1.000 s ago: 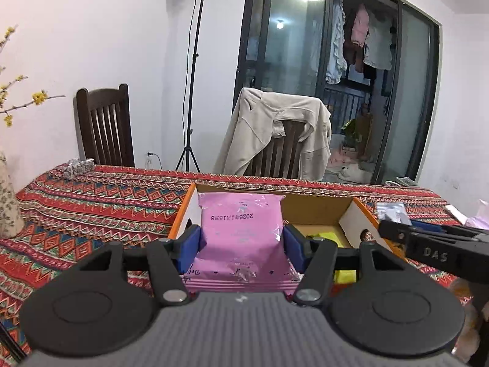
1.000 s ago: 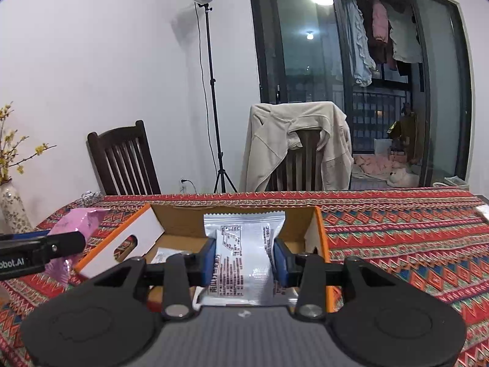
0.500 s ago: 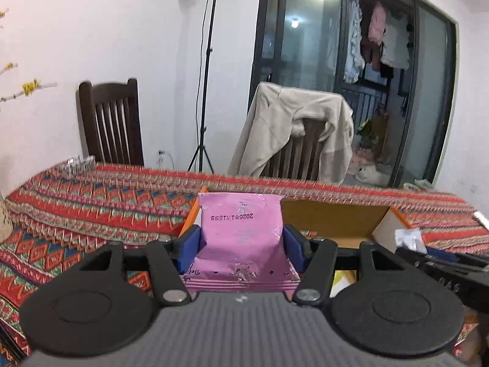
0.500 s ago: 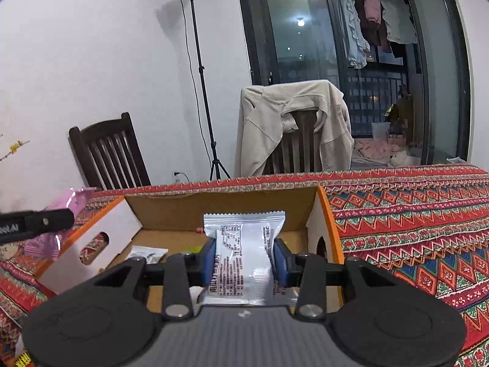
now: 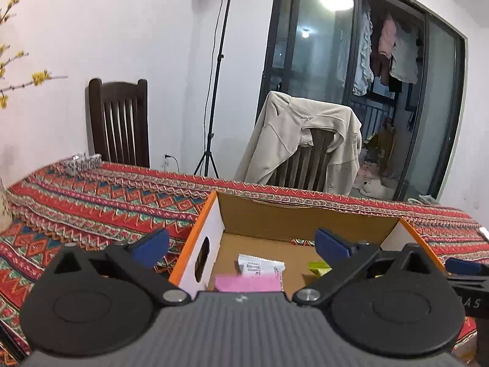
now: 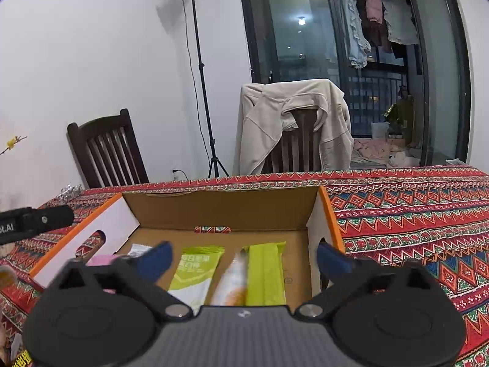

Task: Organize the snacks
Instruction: 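Move both tools back toward the snack pile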

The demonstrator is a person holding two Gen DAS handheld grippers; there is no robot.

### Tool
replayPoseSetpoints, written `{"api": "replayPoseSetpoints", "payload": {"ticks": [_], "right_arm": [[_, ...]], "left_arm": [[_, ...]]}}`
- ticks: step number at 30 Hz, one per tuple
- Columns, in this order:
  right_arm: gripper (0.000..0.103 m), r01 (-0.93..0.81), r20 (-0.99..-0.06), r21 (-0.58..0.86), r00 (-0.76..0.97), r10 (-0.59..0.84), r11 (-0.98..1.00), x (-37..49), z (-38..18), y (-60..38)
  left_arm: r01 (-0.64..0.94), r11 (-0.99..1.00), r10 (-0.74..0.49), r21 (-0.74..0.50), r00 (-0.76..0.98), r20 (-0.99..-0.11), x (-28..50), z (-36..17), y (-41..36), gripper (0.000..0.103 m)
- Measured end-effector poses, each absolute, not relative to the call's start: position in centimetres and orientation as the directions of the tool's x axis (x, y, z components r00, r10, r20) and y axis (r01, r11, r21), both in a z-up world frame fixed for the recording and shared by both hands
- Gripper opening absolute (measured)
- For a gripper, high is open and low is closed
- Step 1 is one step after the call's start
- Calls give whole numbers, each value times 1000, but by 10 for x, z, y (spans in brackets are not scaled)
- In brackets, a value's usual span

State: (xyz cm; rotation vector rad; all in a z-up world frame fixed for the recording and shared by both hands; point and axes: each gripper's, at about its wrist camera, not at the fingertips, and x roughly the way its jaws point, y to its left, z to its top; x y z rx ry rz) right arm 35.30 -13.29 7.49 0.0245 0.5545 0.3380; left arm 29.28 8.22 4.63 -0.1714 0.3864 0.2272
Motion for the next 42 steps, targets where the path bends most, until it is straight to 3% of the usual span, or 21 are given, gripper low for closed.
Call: {"api": "replayPoseSetpoints", "payload": {"ticks": [9,19,26,28,34,42], "right_arm": [[103,-335,-469,50,824,318,941,329,120,-136],[103,-328,-503,8,815,288,945,268,142,-152],[103,-333,-513,13,807,292,943,217,127,-166],[103,-334,-523,-2,803,284,942,207,119,-166],[103,-296,-538,70,793,286,953,188,107,-178],[103,-317,-568,54,770,290,947,162,85,-182]], "left_arm": [[-280,953,216,-118,897,-387,269,89,72,103],[-296,942,209,-156,884,-418,201,108,70,103],[-266,958,192,-102,868,-457,143,83,62,103],[-256,964,184,-74,840,-510,137,72,62,103],[-330,935,209,-129,807,-552,115,53,77,103],[-415,899,259,-139,760,-596,89,26,98,103]]}}
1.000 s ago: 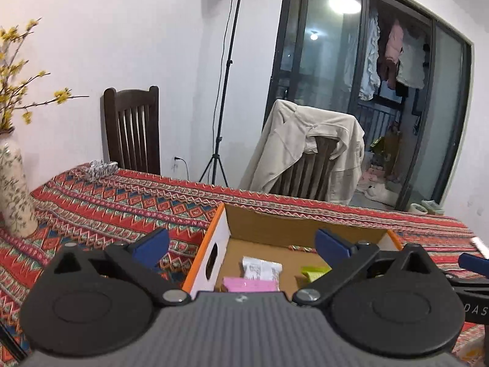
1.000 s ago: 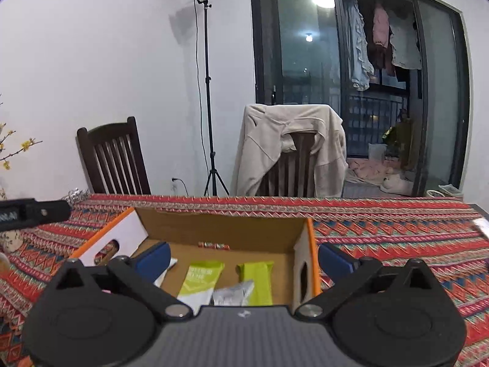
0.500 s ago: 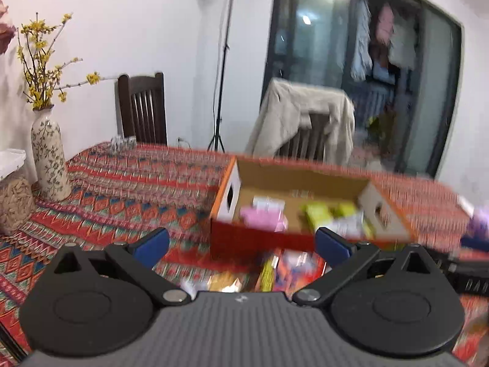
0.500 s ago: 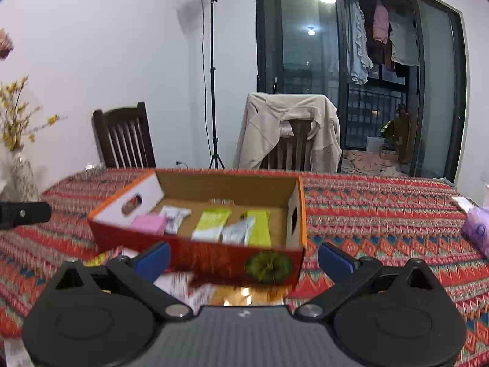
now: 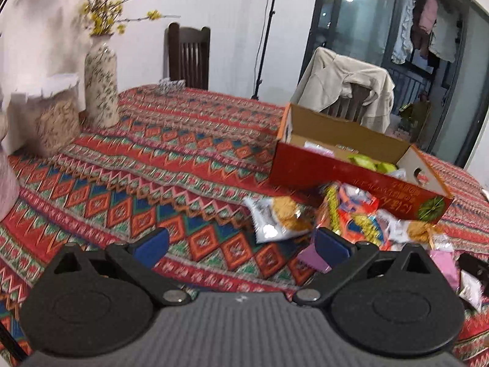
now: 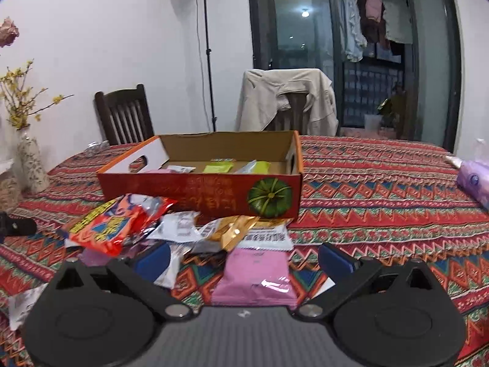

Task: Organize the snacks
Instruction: 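Move both tools back toward the snack pile, then grasp a white printed packet with the left gripper while the right gripper grasps another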

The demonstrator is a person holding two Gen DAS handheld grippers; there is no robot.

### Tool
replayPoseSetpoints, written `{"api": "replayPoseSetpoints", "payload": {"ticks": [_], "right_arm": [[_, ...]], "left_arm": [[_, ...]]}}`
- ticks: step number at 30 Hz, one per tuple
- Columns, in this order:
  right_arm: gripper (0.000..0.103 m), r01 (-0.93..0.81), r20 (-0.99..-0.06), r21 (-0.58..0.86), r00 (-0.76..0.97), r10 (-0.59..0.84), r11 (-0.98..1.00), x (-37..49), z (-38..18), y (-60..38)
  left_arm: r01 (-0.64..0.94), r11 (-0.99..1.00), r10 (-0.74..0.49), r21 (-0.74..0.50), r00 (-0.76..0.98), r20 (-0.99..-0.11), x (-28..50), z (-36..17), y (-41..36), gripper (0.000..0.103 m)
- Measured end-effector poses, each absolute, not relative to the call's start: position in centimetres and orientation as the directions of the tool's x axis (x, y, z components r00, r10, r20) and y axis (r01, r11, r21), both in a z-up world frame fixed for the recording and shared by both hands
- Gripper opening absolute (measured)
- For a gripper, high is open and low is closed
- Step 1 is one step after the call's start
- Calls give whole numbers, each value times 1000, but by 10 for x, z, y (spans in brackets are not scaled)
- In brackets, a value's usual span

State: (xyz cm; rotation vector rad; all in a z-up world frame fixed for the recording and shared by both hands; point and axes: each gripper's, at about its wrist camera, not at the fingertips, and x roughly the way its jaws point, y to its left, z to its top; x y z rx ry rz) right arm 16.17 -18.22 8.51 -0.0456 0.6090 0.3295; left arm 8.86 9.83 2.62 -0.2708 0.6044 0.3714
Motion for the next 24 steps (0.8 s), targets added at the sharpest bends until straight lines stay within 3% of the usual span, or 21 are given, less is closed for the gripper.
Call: {"api": "replayPoseSetpoints", "payload": {"ticks": [5,14,17,19,21,22,24], "right_arm": [[103,-299,-565,71,774,286,952,150,76,-183],[103,-339,-565,52,766,308,939,135,72,-186],[103,-337,-580,53,756,304,940,133,66,-187],[103,-339,-577,59,756,310,939,131,66,-189],[103,-338,-582,72,750,315,938,133,67,-192],[103,-331,-578,72,755,310,941,133,69,-193],[103,-328,-562,78,766,313,942,132,74,-195]], "left_arm": [[-393,915,240,-92,714,-658,78,1,82,103],[-245,969,204,27,737,-645,59,-15,59,103],[-230,972,198,43,709,-677,57,-27,57,103],[-215,976,174,21,723,-668,53,-29,58,97],[-211,977,164,10,730,-663,54,-25,58,65],[-211,978,164,9,731,-662,57,-23,60,58],[-212,977,153,-9,736,-659,57,-20,60,57]]}}
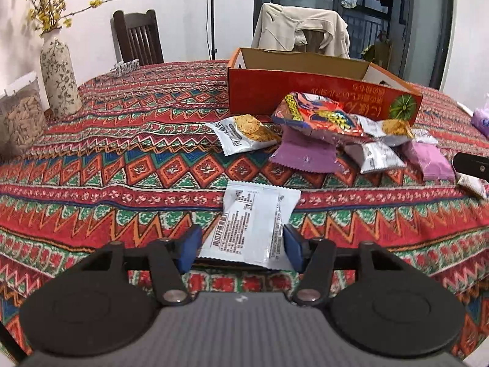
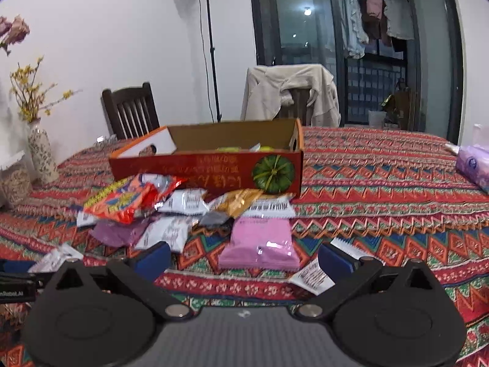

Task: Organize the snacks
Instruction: 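Grasp a white printed packet with the left gripper while the right gripper grasps another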

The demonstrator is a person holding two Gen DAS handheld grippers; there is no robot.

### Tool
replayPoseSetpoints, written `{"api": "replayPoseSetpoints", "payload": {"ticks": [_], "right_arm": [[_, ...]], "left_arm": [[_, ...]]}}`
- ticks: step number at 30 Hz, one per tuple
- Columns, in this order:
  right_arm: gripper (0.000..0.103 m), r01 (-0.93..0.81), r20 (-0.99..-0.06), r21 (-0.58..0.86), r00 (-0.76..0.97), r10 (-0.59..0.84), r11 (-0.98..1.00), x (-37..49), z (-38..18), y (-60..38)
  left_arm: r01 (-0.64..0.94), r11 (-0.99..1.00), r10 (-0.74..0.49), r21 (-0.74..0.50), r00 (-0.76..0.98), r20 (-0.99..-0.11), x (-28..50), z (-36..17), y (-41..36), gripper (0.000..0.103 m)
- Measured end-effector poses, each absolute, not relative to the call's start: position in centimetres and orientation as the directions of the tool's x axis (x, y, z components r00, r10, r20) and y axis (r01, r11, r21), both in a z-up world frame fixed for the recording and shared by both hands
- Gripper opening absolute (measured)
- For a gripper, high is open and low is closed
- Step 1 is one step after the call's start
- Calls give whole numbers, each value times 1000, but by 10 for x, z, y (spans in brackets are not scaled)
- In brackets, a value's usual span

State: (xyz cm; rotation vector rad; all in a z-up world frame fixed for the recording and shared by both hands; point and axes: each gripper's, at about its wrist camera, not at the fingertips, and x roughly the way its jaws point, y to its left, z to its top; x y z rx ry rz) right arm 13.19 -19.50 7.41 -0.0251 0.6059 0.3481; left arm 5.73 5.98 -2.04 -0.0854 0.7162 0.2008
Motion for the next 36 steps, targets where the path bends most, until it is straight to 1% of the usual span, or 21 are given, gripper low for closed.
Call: {"api": "replayPoseSetpoints", "payload": {"ticks": [3,5,8,10,14,16,18,20,21,23,25,27,29,33,36], "right_arm": [[103,-340,-546,66,775,319,938,127,79,-197],[103,-329,-552,52,778,302,943,129,79,-198],[103,-324,-544,48,785,297,945,131,78,-203],[103,-299,-565,58,777,278,953,138,74,-206],[103,-277,-564,64,783,264,959,147,73,-209],[103,-266,-574,54,780,248,963,149,69,-210],[103,-239,-600,42,770,216,970,154,63,-213],[102,-238,-613,24,764,202,971,158,62,-216],[101,-233,-618,6,764,187,973,161,62,-218],[93,-204,-628,-15,763,150,979,168,65,-221],[88,-181,-619,-20,775,130,983,170,67,-227],[83,-132,-624,-21,776,90,991,175,65,-233],[71,-99,-656,4,750,77,995,184,58,-239],[70,-71,-693,-11,719,44,997,193,45,-240],[71,-101,-710,-16,701,60,995,195,39,-234]], "left_arm": [[-185,983,146,4,760,-634,52,-20,50,55],[-185,983,145,0,767,-625,48,-18,47,54],[-182,983,150,1,810,-566,39,-9,46,54],[-200,980,161,-12,819,-550,39,0,49,54],[-217,976,181,-16,853,-489,38,18,55,54],[-221,975,182,-26,859,-478,39,20,56,54],[-228,973,185,-32,854,-486,42,21,58,54],[-222,974,177,-43,866,-469,40,23,60,54],[-232,972,185,-45,865,-467,41,25,62,54],[-247,967,194,-59,867,-458,41,30,68,54],[-258,964,204,-67,877,-435,41,34,71,54],[-263,962,206,-75,876,-436,41,32,72,54],[-264,962,204,-70,864,-459,43,26,70,54],[-253,965,186,-76,856,-483,42,23,72,54],[-256,961,186,-101,876,-445,37,33,74,54]]}}
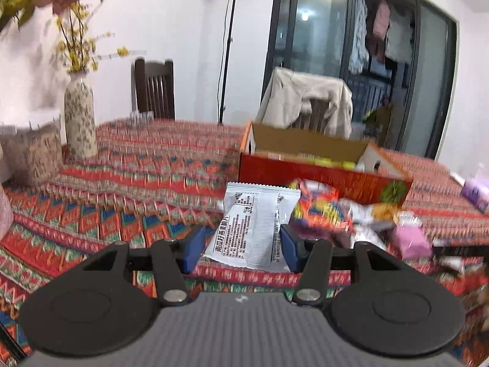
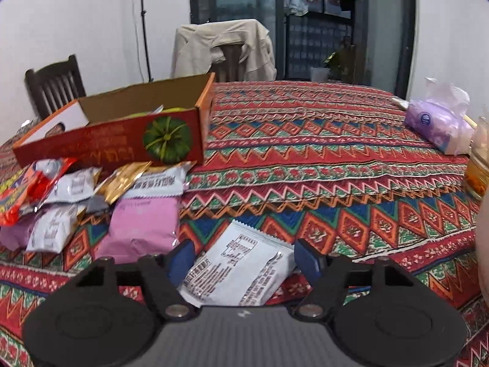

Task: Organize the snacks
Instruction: 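Grasp a white printed packet with the left gripper while the right gripper grasps another, then carry both white packets over the box and open both grippers to drop them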

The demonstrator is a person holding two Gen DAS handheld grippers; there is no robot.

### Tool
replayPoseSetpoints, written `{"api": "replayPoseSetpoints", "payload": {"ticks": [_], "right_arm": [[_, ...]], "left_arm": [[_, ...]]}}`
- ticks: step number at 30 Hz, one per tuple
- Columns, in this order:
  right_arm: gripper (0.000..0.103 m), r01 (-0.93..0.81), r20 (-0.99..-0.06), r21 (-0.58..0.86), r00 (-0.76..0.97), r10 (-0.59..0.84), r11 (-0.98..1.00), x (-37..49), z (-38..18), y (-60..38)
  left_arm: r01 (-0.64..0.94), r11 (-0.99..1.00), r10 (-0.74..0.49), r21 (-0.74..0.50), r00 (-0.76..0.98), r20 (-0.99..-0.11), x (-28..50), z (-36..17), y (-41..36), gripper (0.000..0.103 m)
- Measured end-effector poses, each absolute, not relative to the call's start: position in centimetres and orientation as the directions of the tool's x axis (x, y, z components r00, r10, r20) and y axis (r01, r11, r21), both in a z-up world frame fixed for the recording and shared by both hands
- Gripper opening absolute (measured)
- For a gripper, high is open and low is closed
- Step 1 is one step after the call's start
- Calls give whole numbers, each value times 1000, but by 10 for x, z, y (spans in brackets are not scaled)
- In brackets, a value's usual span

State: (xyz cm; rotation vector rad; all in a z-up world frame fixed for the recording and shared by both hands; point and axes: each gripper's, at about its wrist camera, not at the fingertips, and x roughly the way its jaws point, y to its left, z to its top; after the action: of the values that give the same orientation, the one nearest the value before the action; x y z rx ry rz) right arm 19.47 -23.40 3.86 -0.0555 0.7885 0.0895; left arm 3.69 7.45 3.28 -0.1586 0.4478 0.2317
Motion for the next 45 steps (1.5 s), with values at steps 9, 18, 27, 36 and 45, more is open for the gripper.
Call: {"api": "replayPoseSetpoints", "payload": {"ticks": [9,18,27,36,45], "right_arm": [[72,-163,-687,-33,720,96,986,174,34,-237],[52,-178,-669,-23,734,117,984,165,36,-238],[38,-177,-612,-5,779,137,984,156,51,-243],[38,-225,-551,-27,816,173,974,162,80,-226],[38,-258,-500,2,837,224,966,186,102,-205]], "left_arm": [[-238,967,171,-96,876,-451,28,26,65,54],[-257,961,190,-101,880,-435,30,32,65,54],[-244,965,185,-100,897,-402,39,42,66,54],[-212,972,156,-97,901,-405,74,50,62,41],[-172,979,120,-112,923,-367,103,63,53,41]]}}
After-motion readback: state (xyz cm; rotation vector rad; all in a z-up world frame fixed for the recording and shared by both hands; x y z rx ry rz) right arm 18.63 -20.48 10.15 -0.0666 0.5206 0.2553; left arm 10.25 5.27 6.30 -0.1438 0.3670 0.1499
